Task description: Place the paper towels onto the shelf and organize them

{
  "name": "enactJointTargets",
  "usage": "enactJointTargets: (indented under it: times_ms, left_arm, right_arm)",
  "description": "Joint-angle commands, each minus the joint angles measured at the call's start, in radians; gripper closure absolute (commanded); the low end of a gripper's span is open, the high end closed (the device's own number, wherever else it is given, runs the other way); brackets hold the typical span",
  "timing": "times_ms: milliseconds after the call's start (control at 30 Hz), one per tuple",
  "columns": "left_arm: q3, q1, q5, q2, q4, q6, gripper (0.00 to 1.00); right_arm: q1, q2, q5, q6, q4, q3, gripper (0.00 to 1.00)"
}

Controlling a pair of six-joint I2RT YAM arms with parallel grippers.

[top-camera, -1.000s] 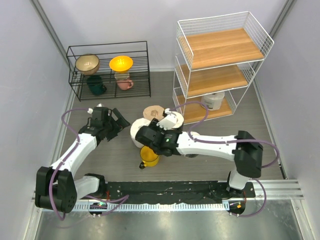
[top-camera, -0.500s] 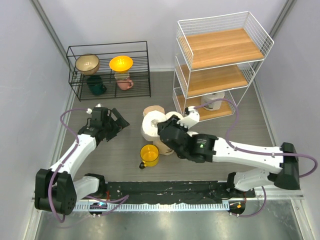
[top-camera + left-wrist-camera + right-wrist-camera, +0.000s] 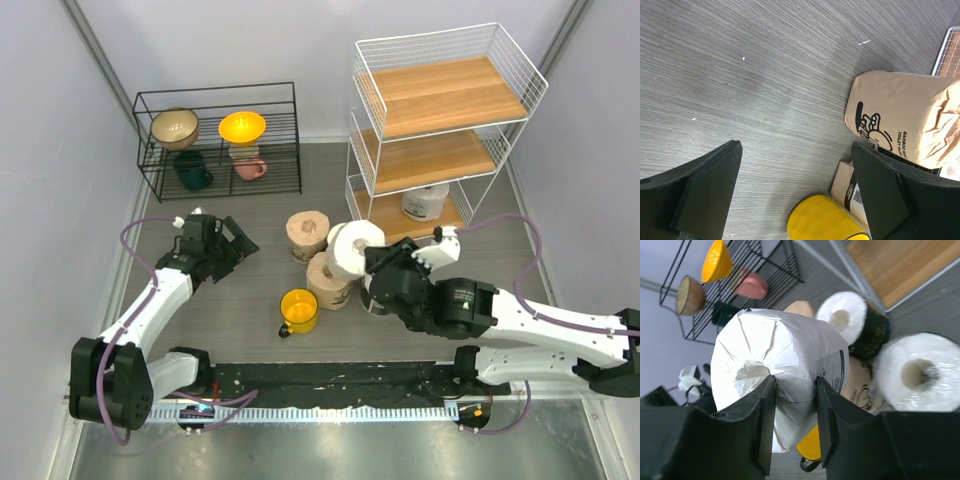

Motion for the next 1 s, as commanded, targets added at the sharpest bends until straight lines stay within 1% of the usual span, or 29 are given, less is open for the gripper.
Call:
enactJointTargets:
  times_ms: [0,67,167,300,367,433,467,500,533,700,767,867,967]
  left_arm:
    - [0.024,-0.006,0.000,-0.001,0.012,0.006,0.04]
    - [0.026,-0.004,0.004,0.002,0.012,0.004,0.04]
    - [0.027,-0.006,0.007,0.003,0.013,0.004,0.04]
    - [0.029,-0.006,0.007,0.005,0.009,0.004,0.04]
    - [0.029,-0.004,0.007,0.002,0.007,0.006,0.04]
    - [0.029,-0.006,0.004,-0.001,0.007,0.006,0.04]
    - [0.027,-0.004,0.005,-0.001,0.006,0.008,0.04]
    - [0.027,-0.004,0.005,-0.001,0.007,0.008,0.04]
    - [0.027,-0.006,0.005,-0.001,0.006,0.006,0.04]
    - [0.029,-0.006,0.010,0.006,0.006,0.006,0.04]
    - [0.029,-0.004,0.011,0.008,0.007,0.006,0.04]
    - [0.026,-0.004,0.010,0.009,0.009,0.006,0.04]
    - [0.026,-0.006,0.011,0.015,0.010,0.006,0.04]
  right_arm:
    - [0.008,-0.091,0.140,0.248,-0.241,-0.048,0.74]
    - [0.005,-0.135,0.168,0.328,-0.320,-0.070,0.74]
    - [0.005,-0.183,0.206,0.399,-0.402,-0.081,0.74]
    - [0.002,-0.216,0.263,0.434,-0.468,-0.071,0.74]
    - [-0.003,-0.223,0.283,0.462,-0.528,-0.052,0.74]
    - [-0.012,-0.215,0.306,0.544,-0.587,-0.038,0.74]
    - [-0.015,-0.209,0.310,0.581,-0.665,-0.024,0.74]
    - [-0.020,-0.192,0.318,0.694,-0.715,-0.016,0.74]
    - [-0.021,-0.186,0.323,0.742,-0.791,-0.007,0.73]
    - [-0.081,-0.164,0.321,0.724,-0.789,-0.005,0.72]
    - [-0.116,-0.132,0.306,0.701,-0.786,0.005,0.71]
    - [-0.132,-0.065,0.317,0.602,-0.752,0.040,0.69]
    - [-0.149,0.000,0.324,0.543,-0.732,0.082,0.68]
